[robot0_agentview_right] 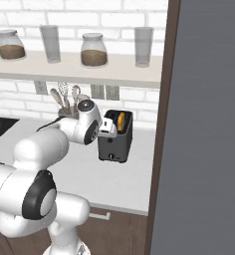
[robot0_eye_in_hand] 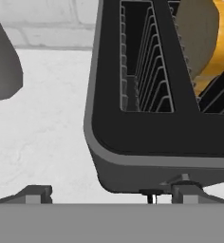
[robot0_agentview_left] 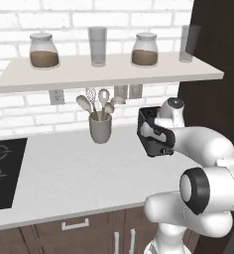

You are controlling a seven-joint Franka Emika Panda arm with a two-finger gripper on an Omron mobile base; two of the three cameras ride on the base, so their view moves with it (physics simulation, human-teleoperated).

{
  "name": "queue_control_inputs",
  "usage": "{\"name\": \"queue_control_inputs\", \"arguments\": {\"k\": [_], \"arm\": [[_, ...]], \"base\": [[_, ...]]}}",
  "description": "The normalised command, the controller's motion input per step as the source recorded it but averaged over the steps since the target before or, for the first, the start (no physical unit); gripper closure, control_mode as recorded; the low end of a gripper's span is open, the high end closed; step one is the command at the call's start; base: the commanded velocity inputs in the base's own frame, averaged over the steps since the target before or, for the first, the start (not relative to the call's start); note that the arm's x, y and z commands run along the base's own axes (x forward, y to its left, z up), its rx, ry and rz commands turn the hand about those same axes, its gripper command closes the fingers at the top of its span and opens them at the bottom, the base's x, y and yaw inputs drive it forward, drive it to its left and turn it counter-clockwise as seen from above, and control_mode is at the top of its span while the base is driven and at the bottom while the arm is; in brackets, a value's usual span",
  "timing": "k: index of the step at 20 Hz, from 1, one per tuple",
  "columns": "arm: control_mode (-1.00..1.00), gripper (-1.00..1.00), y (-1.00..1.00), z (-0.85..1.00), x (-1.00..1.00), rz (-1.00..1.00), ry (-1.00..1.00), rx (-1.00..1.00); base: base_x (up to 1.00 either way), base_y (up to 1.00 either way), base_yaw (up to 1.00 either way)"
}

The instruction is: Start the toaster. Once the lever pops up, take the bread to the plate on the dining counter.

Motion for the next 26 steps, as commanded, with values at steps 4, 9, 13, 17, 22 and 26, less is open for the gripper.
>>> {"name": "queue_control_inputs", "arguments": {"k": [4, 9, 13, 17, 22, 26], "arm": [[-1.00, -1.00, -0.13, 0.03, 0.00, 0.00, 0.00, 0.00], [-1.00, -1.00, 0.00, -0.06, 0.00, 0.00, 0.00, 0.00], [-1.00, -1.00, 0.00, -0.20, 0.00, 0.00, 0.00, 0.00], [-1.00, -1.00, 0.00, -0.15, 0.00, 0.00, 0.00, 0.00], [-1.00, -1.00, 0.00, -0.13, 0.00, 0.00, 0.00, 0.00], [-1.00, -1.00, 0.00, -0.28, 0.00, 0.00, 0.00, 0.00]], "base": [[0.00, 0.00, 0.00], [0.00, 0.00, 0.00], [0.00, 0.00, 0.00], [0.00, 0.00, 0.00], [0.00, 0.00, 0.00], [0.00, 0.00, 0.00]]}}
